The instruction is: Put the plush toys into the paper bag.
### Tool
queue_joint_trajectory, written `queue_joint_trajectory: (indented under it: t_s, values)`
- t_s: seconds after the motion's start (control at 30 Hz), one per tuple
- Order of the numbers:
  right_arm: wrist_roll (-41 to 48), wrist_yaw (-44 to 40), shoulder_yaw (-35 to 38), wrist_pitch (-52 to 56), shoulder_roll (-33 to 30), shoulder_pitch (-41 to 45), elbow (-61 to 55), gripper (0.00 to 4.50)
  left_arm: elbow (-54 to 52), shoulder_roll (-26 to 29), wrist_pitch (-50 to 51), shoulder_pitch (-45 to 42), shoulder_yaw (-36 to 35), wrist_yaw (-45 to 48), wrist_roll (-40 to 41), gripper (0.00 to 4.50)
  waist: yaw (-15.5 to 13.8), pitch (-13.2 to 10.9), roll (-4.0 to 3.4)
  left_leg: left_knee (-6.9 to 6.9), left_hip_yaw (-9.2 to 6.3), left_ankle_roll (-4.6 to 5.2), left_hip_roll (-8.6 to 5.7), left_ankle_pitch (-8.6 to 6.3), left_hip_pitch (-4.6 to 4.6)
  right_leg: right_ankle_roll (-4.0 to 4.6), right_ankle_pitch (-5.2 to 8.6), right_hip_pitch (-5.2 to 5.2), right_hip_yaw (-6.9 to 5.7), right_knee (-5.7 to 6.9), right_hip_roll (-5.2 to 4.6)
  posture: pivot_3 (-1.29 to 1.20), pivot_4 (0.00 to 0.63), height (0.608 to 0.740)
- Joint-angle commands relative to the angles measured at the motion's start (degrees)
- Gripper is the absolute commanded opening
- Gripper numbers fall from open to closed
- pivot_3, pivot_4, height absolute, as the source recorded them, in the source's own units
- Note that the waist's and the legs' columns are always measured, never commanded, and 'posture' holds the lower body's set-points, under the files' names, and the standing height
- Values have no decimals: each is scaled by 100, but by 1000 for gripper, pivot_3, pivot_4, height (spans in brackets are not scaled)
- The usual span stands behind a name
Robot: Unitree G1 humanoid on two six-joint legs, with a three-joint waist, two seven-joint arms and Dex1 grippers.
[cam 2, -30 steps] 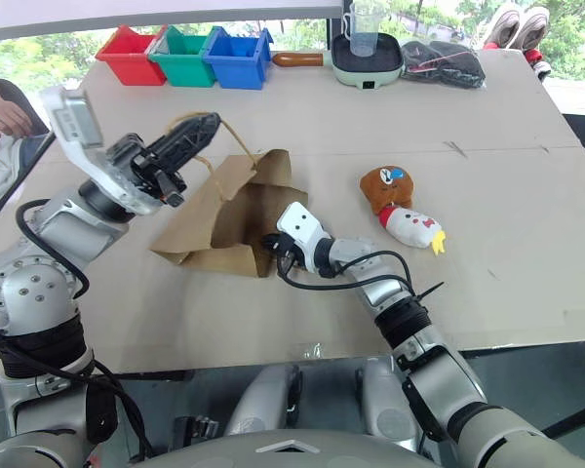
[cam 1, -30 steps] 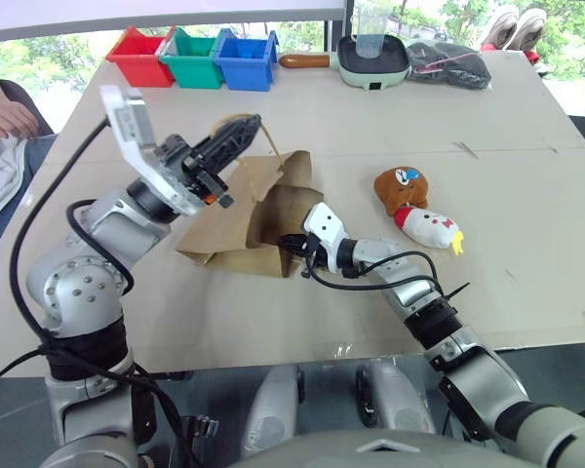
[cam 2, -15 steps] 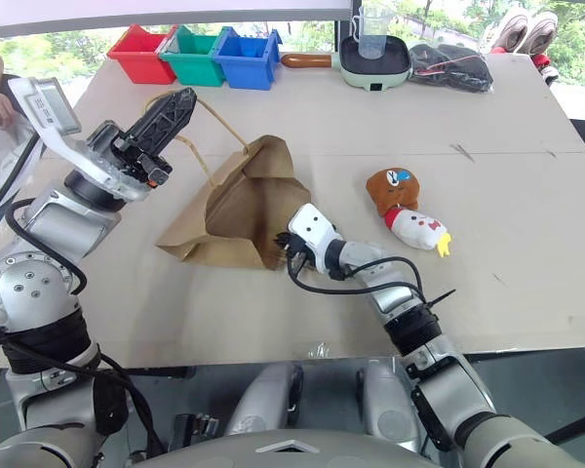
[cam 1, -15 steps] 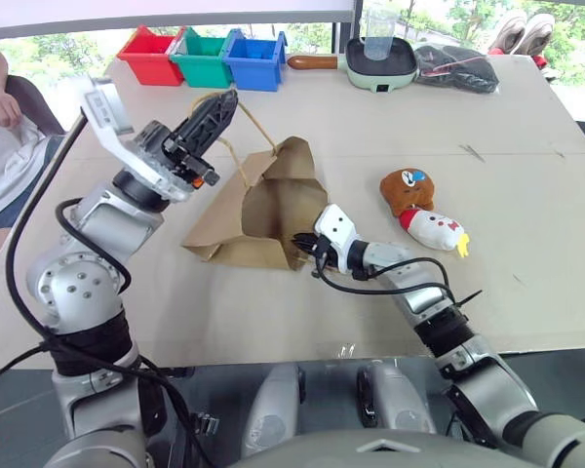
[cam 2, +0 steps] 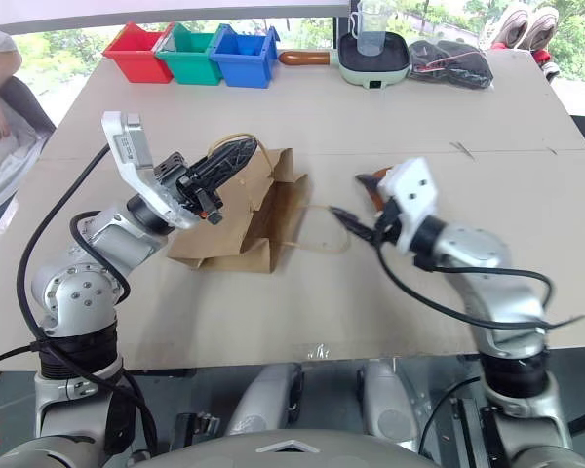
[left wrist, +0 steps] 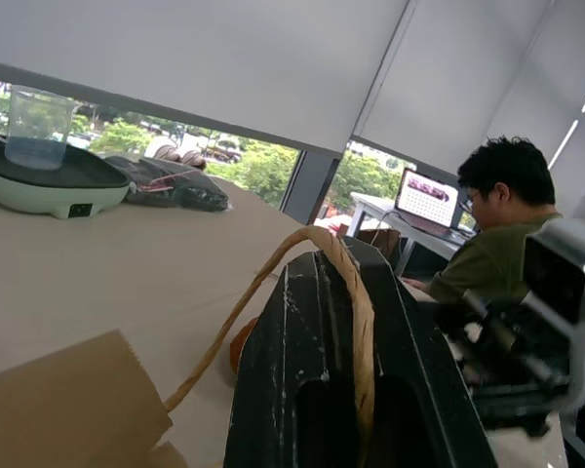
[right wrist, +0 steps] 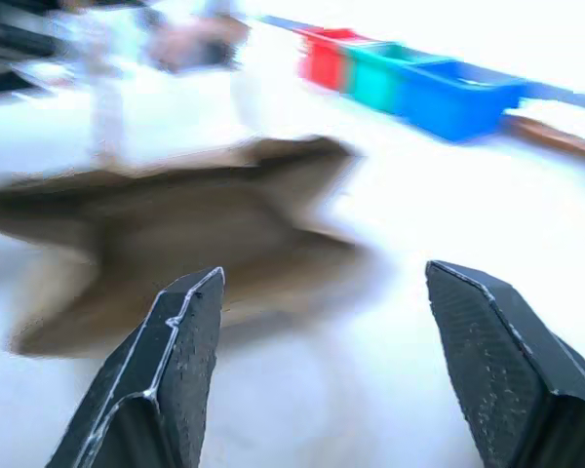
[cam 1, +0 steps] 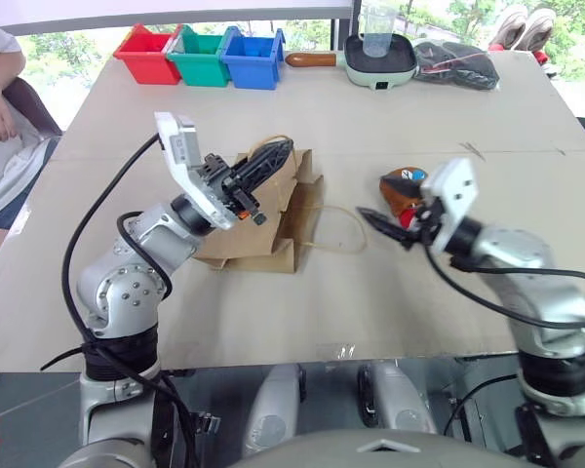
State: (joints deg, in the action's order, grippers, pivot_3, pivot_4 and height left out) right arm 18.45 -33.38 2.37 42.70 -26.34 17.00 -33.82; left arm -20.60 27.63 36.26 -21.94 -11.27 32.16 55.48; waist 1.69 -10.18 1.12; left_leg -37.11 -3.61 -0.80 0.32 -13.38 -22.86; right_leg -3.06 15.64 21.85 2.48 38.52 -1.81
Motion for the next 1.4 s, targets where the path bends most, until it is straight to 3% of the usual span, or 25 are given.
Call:
queue_joint_trajectory:
  t_s: [0.03,0.13,0.2,0.3,0.4,0.53,0.67,0.8,0.9,1.03,1.3,1.4]
  values:
    - [-143,204,512,724,-688,-351,21,3197,1,-129,-331,-113,75,95,-298,0,-12,0,-1,1,1,0,0,0,0,0,0,0,0,0,0,0,150,740]
    - [-431,218,199,739,-1179,-557,510,3197,120,-222,-431,-170,115,158,-452,0,-55,-1,1,2,9,1,-2,-1,-3,0,0,-1,4,-13,-1,0,150,740]
    - [-378,219,2,744,-1007,-413,996,3197,194,-244,-476,-201,167,271,-531,0,-24,-1,1,3,18,2,2,-1,-2,0,0,0,11,-19,2,0,150,740]
    - [-785,271,-435,267,-978,-325,1676,2389,299,-212,-518,-270,209,456,-627,0,9,-1,1,2,15,1,8,-1,-1,0,0,-1,11,-19,12,0,150,740]
    - [-629,304,-205,102,-821,-347,1568,1127,311,-186,-521,-281,163,477,-660,0,18,1,3,2,15,2,7,-1,-1,-2,0,-4,11,-23,11,0,150,740]
    - [-394,-33,165,-388,-981,-747,1028,35,266,-123,-647,-172,164,727,-749,0,10,1,3,3,11,2,7,-1,-3,-2,0,-5,8,-26,10,0,150,740]
    - [739,-502,581,-43,-921,-605,103,35,217,-106,-409,-241,56,784,-444,0,16,-5,0,3,9,2,8,-1,-8,-3,-1,-4,7,-29,8,0,150,740]
    - [757,-467,-410,1,-391,514,376,35,137,-105,-262,-284,90,832,-275,0,81,-6,1,4,8,2,20,-1,2,-4,0,-4,9,-29,19,0,150,740]
    - [84,-545,-1380,-443,-135,1128,1113,35,121,-114,-178,-376,92,809,-170,0,17,-6,2,10,0,1,22,-1,-1,-1,0,-3,1,-30,26,0,150,740]
    - [-796,-818,-2530,-1689,724,2119,3172,35,35,-192,-68,-574,156,681,-82,0,43,-9,6,11,6,1,8,0,-13,-2,-3,-2,2,-49,8,0,150,740]
    - [-1005,-1343,-2659,-2954,2189,3051,5653,35,-216,-190,-28,-316,138,504,-108,0,54,-9,5,32,-8,-2,8,1,-11,0,-4,2,-7,-52,3,0,150,740]
    - [-968,-1643,-2488,-3204,2391,3105,6250,1112,-375,-136,-53,-140,73,420,-104,0,65,-9,5,37,-13,-2,8,1,-6,0,-4,3,-1,-52,2,0,150,740]
